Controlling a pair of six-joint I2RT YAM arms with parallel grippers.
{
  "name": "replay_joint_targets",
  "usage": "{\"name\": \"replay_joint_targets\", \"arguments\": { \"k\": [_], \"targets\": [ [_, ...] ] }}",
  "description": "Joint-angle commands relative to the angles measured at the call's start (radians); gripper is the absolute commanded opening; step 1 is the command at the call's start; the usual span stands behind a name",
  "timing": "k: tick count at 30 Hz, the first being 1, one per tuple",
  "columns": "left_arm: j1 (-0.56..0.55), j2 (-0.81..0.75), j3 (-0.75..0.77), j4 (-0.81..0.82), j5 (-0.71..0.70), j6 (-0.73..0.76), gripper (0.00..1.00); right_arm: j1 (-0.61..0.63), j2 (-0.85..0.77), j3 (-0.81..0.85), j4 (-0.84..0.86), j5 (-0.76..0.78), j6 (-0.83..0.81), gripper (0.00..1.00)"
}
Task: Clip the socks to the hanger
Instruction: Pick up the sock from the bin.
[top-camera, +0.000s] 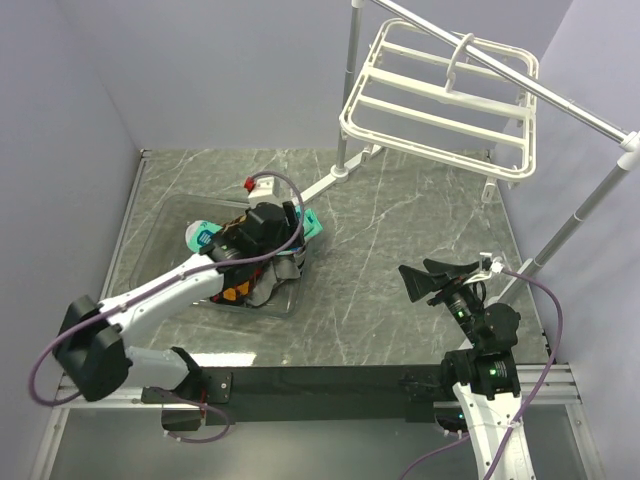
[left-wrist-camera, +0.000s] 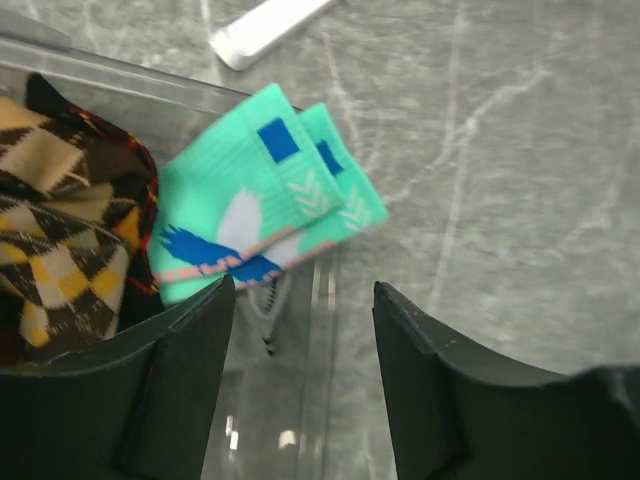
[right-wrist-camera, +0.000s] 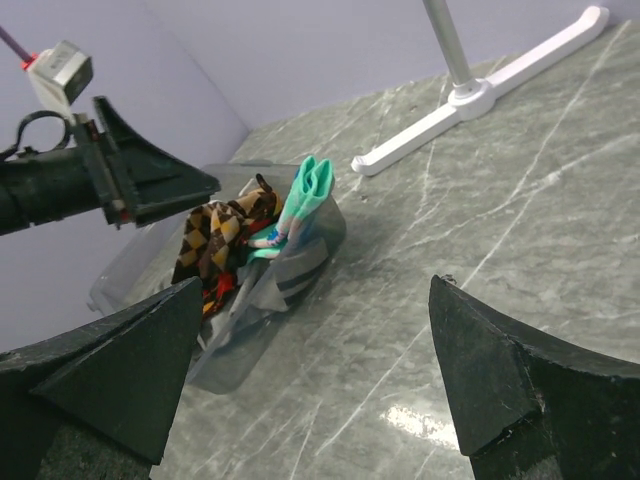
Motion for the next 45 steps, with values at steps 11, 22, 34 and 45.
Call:
{"name": "replay_joint_targets", "arguments": {
  "k": [11, 22, 34, 45],
  "targets": [
    [0.001, 0.229, 0.134, 0.145, -0.067, 0.166, 0.69, 0.003, 0.005, 0.033, -0.017, 0.017, -0.017, 1.00],
    [0.007, 0.352, 0.192, 0.147, -0.121, 0.145, 0.65, 0.003, 0.007, 0.025, -0.020, 0.005, -0.014, 1.00],
    [0.028, 0.427, 0.198, 0.177, -0.064, 0.123, 0.58, 0.002, -0.016, 0.001, -0.031, 0.001, -0.010, 1.00],
    [0.058, 0.398, 0.145, 0.243, -0.063, 0.100, 0.08, 0.003, 0.028, 0.022, -0.043, -0.005, -0.040, 1.00]
  ]
}}
